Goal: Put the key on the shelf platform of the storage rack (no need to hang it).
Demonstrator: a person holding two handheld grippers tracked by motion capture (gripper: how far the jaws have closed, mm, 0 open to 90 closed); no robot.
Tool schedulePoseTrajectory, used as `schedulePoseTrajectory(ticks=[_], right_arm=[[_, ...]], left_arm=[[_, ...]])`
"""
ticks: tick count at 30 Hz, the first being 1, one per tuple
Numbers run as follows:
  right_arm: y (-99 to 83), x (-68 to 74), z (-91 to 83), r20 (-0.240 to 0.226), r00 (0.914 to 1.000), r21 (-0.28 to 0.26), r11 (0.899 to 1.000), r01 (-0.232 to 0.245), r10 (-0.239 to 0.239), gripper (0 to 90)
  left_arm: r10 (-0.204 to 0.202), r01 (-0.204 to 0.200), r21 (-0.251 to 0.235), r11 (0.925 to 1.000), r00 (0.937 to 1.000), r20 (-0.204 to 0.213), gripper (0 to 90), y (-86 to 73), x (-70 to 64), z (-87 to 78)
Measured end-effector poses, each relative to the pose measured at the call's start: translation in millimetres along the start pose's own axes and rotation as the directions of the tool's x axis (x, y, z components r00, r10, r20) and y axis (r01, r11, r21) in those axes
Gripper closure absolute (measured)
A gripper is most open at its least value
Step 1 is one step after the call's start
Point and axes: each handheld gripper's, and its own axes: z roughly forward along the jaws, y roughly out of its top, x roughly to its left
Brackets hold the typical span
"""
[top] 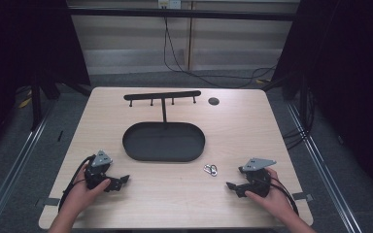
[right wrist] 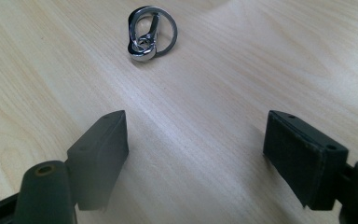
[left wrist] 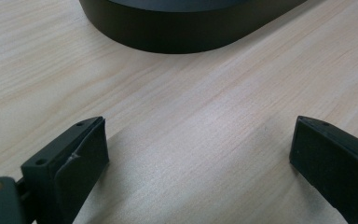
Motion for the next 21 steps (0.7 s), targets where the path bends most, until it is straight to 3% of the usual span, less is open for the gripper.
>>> schedulePoseTrajectory(ticks=[16, 18, 21], right_arm=[[5.0, 1.9, 0.4, -0.008, 1.0, 0.035, 0.999, 0.006, -0.005, 20.8], [12.3, 2.3, -1.6, -0.022, 0.9993, 0.074, 0.997, 0.032, -0.03, 23.9], [16.7, 3.1, -3.4, -0.026, 0.9993, 0.063, 0.998, 0.026, -0.025, 25.5]], left_arm=[[0.006, -0.006, 0.005, 1.0, 1.0, 0.005, 4.0, -0.2, 0.0, -0.4], [0.001, -0.001, 0.001, 1.0, 1.0, 0.004, 4.0, -0.3, -0.2, -0.2], [0.007, -0.007, 0.006, 1.0, 1.0, 0.005, 4.0, -0.2, 0.1, -0.4]])
